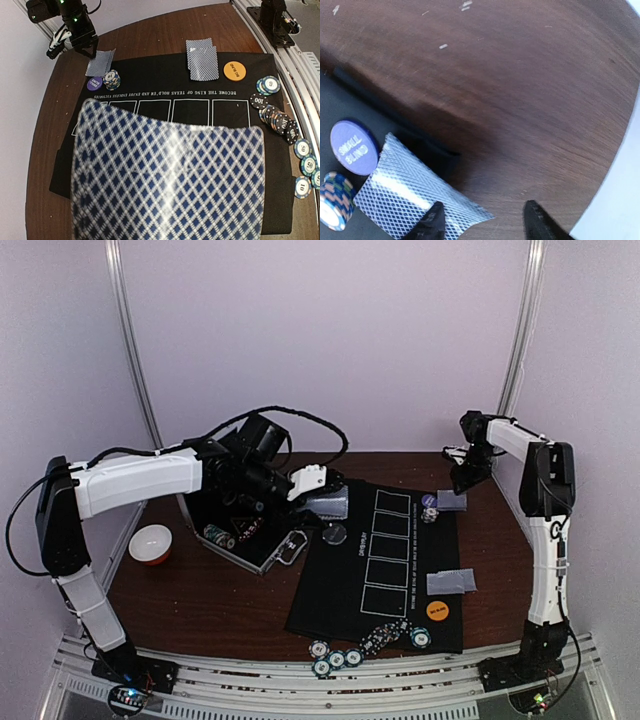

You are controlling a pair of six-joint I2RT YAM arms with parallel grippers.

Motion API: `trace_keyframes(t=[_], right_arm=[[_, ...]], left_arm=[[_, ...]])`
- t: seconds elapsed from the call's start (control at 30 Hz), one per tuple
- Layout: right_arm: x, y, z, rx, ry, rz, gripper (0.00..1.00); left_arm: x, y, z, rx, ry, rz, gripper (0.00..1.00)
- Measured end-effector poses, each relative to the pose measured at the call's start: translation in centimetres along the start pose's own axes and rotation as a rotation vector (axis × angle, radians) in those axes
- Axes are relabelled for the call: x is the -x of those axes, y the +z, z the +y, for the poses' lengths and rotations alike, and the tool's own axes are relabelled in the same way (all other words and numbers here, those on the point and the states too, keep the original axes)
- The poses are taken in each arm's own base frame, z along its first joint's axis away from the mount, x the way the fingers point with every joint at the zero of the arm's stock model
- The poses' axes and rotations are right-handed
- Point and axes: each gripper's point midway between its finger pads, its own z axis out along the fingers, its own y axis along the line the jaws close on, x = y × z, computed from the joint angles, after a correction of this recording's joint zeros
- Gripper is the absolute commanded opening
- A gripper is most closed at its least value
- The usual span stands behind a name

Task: Distribute texas hold em gaming equipment
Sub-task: Distribute the poker card in the small blind area, then pick up the poker card from the face-down deck piles.

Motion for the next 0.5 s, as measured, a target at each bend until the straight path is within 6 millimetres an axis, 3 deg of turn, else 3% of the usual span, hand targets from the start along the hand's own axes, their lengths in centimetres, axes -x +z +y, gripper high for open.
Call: trace_keyframes(t=[0.03, 0.07, 0.1, 0.2, 0.3, 0.4, 0.5], right_arm=[[0.2, -0.3, -0.3, -0.022, 0.005, -0.004, 0.76], [0.5, -0.7, -0.6, -0.051, 0.016, -0.012, 0.96], [0.8, -1.4, -0.9, -0.085, 0.023, -0.024, 1.0], [2.5, -4.7, -1.4, -0.187, 0.048, -0.088, 1.0], [5.1, -9.9, -0.4, -0.256, 0.083, -0.219, 1.0], [7.1, -15.4, 2.6, -0.266, 0.108, -0.385, 1.0], [7.9, -20.8, 8.4, -0.187, 0.088, -0.555, 1.0]], left_arm=[[0.0, 0.0, 0.0, 0.0, 0.0, 0.0, 0.55], [0.0, 0.0, 0.0, 0.0, 0.0, 0.0, 0.55], [0.0, 0.0, 0.0, 0.001, 0.0, 0.0, 0.55], [0.0, 0.0, 0.0, 0.001, 0.0, 0.0, 0.55], [0.0, 0.0, 0.1, 0.004, 0.0, 0.003, 0.55], [0.0, -0.2, 0.3, 0.018, -0.006, 0.01, 0.55], [0.2, -0.9, 0.7, 0.053, -0.026, 0.009, 0.55]])
